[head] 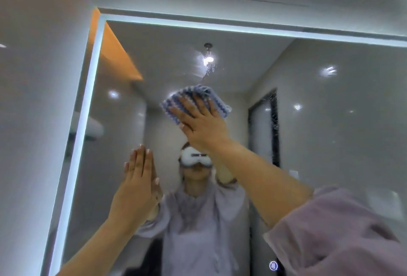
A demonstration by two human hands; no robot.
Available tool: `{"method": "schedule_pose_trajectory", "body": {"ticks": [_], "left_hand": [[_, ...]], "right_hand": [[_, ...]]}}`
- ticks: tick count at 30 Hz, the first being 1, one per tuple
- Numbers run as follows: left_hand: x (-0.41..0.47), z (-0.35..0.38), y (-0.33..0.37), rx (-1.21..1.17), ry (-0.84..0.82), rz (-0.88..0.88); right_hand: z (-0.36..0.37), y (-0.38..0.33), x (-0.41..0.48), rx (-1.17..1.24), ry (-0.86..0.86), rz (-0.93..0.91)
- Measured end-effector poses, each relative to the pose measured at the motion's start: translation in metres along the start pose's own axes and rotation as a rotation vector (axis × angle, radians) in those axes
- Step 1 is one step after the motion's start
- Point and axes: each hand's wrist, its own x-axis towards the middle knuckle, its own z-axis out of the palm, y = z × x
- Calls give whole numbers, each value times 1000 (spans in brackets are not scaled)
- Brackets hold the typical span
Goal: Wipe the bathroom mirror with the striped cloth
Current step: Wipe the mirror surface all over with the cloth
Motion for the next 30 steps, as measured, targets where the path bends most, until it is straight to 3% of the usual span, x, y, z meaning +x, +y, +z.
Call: {"method": "schedule_pose_trajectory", "body": {"ticks": [7, 9, 12, 14, 17, 20, 22, 26, 28, 30], "left_hand": [[-2, 3, -1, 17, 78, 5], [-2, 5, -2, 15, 95, -1], [-1, 8, -2, 8, 124, 9], [-1, 10, -4, 28, 116, 4], [-1, 11, -6, 44, 69, 23], [-2, 6, -2, 57, 48, 35], [-2, 2, 0, 32, 52, 18], [-3, 4, -2, 25, 52, 8], [-4, 3, -1, 0, 45, -8], [-1, 2, 1, -18, 49, -20]], "right_hand": [[-16, 73, -14, 157, 78, 637], [-12, 48, -8, 132, 92, 614], [4, -13, -8, 30, 169, 255], [12, -40, -12, 24, 125, 93], [8, -34, -4, 26, 32, -10], [0, 1, 4, 32, 41, 78], [-7, 37, 1, 10, 110, 254], [-16, 88, -24, 121, 87, 622], [-7, 73, -40, 123, 107, 596], [7, 38, -65, 49, 152, 416]]}}
